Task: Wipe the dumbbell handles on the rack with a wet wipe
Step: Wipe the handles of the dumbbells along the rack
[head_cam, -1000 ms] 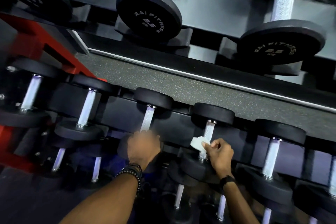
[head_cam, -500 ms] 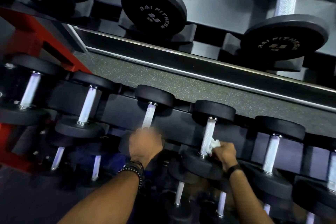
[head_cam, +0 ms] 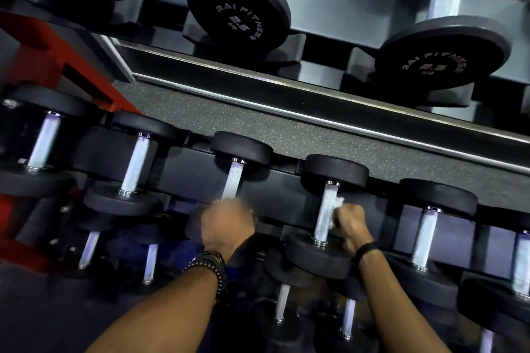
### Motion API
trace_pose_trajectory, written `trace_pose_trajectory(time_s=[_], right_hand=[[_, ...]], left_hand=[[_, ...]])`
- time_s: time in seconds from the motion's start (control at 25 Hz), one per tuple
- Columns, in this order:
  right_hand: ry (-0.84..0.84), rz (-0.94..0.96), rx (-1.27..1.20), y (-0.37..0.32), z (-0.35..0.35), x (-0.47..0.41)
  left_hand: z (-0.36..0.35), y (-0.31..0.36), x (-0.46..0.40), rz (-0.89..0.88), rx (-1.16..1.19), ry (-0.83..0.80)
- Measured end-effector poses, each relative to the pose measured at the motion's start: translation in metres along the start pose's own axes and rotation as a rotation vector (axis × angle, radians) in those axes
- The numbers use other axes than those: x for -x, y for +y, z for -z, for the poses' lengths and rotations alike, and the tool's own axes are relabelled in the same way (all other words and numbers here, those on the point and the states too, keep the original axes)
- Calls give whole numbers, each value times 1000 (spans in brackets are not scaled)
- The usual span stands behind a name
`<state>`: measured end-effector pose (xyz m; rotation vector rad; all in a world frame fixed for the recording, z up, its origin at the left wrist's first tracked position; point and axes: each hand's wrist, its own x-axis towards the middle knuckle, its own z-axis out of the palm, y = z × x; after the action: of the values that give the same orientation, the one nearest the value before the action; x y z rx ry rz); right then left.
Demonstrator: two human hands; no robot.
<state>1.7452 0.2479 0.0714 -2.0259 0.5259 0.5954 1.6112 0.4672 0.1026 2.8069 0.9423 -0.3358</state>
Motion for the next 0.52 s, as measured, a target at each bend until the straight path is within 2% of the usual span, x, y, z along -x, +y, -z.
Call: trace_pose_trajectory(time_s=[0.08, 0.16, 0.24, 0.28, 0.32, 0.44, 0.52], right_hand=[[90, 31, -169, -18, -5, -16], [52, 61, -61, -1, -8, -15], [-113, 35, 93, 27, -3, 0], [-209, -2, 88, 28, 1, 8], [-274, -49, 36, 22, 3, 7], [-297, -115, -311, -17, 3, -15], [-365, -76, -335, -20, 0, -11]], left_hand=[[0, 0, 1, 5, -1, 8], [2, 1, 0, 9, -8, 8], [1, 1, -1, 2, -9, 5], [1, 1, 0, 3, -8, 2], [1, 1, 0, 4, -7, 0], [0, 0, -1, 4, -4, 4], [0, 0, -1, 3, -7, 3]])
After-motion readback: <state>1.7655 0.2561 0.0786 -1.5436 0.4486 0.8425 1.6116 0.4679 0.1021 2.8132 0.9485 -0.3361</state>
